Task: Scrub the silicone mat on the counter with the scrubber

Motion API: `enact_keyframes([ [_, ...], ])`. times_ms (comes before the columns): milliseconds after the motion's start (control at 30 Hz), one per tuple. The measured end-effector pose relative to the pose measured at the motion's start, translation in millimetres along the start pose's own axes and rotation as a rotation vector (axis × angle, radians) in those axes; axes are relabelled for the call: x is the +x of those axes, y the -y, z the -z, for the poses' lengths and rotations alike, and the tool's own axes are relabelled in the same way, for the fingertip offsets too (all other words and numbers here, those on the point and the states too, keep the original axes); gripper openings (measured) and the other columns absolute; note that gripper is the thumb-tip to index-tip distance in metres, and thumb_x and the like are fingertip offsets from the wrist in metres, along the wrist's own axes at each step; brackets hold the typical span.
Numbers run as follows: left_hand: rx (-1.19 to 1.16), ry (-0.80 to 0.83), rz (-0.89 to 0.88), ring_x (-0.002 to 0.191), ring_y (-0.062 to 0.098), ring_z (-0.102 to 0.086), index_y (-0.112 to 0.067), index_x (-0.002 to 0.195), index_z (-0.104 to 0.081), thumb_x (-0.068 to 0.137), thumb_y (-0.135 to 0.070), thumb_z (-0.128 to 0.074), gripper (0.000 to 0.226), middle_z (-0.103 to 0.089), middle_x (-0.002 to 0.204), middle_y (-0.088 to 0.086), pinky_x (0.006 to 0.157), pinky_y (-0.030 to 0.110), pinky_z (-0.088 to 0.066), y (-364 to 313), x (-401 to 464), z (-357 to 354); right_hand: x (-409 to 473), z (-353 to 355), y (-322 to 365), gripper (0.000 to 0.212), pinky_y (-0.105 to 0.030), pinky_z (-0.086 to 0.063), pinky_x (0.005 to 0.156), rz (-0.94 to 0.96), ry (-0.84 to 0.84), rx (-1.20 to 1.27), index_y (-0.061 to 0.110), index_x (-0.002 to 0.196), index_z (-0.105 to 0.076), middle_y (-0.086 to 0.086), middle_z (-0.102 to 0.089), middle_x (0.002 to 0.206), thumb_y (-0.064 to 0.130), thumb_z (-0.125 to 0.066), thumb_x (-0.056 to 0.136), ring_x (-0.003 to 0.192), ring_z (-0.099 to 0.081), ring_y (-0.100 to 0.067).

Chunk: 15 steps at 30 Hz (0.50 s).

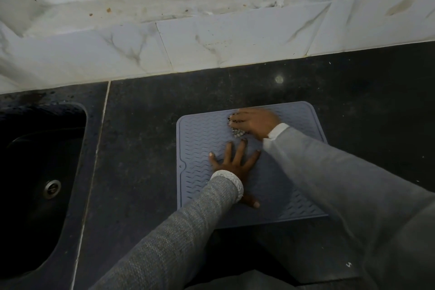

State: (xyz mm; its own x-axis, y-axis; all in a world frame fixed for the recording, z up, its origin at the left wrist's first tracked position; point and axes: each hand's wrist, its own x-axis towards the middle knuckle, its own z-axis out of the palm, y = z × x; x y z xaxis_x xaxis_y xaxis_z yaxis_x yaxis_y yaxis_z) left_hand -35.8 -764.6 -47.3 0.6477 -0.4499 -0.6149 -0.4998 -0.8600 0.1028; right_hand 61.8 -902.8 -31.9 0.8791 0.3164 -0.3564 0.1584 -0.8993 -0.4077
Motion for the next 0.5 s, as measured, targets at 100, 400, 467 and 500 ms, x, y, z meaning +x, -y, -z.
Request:
enact_keyframes([
  [100,-0.019,-0.01,-0.011,0.136,0.04,0.028,-0.045,0.136,0.029,0.049,-0.075,-0.072,0.137,0.04,0.146,0.0,0.094,0.08,0.003,1,-1,0,-26,16,-32,0.042,-0.036,-0.024,0.113,-0.095,-0.051,-0.039,0.028,0.133,-0.048,0.005,-0.043,0.145,0.044,-0.041,0.095,0.133,-0.037,-0.018],
  [400,-0.007,0.012,0.004,0.136,0.04,0.029,-0.043,0.136,0.031,0.049,-0.075,-0.071,0.138,0.04,0.146,0.001,0.093,0.08,0.006,-1,0,1,-3,12,26,0.04,-0.038,-0.024,0.115,0.084,-0.012,-0.136,0.02,0.135,-0.047,0.0,-0.042,0.146,0.032,-0.038,0.098,0.135,-0.034,-0.021],
  [467,0.014,0.032,0.008,0.135,0.04,0.03,-0.04,0.137,0.032,0.051,-0.077,-0.069,0.137,0.041,0.145,0.003,0.093,0.079,0.007,-2,1,1,7,1,41,0.042,-0.037,-0.021,0.116,0.042,0.006,-0.027,0.023,0.135,-0.046,0.002,-0.04,0.147,0.039,-0.039,0.097,0.136,-0.033,-0.019],
  [500,0.017,0.033,0.007,0.135,0.04,0.03,-0.039,0.137,0.032,0.051,-0.078,-0.068,0.137,0.042,0.145,0.004,0.093,0.079,0.007,-2,1,1,8,-1,39,0.043,-0.036,-0.02,0.116,0.022,0.011,0.013,0.024,0.136,-0.045,0.003,-0.038,0.148,0.041,-0.039,0.097,0.137,-0.032,-0.018],
])
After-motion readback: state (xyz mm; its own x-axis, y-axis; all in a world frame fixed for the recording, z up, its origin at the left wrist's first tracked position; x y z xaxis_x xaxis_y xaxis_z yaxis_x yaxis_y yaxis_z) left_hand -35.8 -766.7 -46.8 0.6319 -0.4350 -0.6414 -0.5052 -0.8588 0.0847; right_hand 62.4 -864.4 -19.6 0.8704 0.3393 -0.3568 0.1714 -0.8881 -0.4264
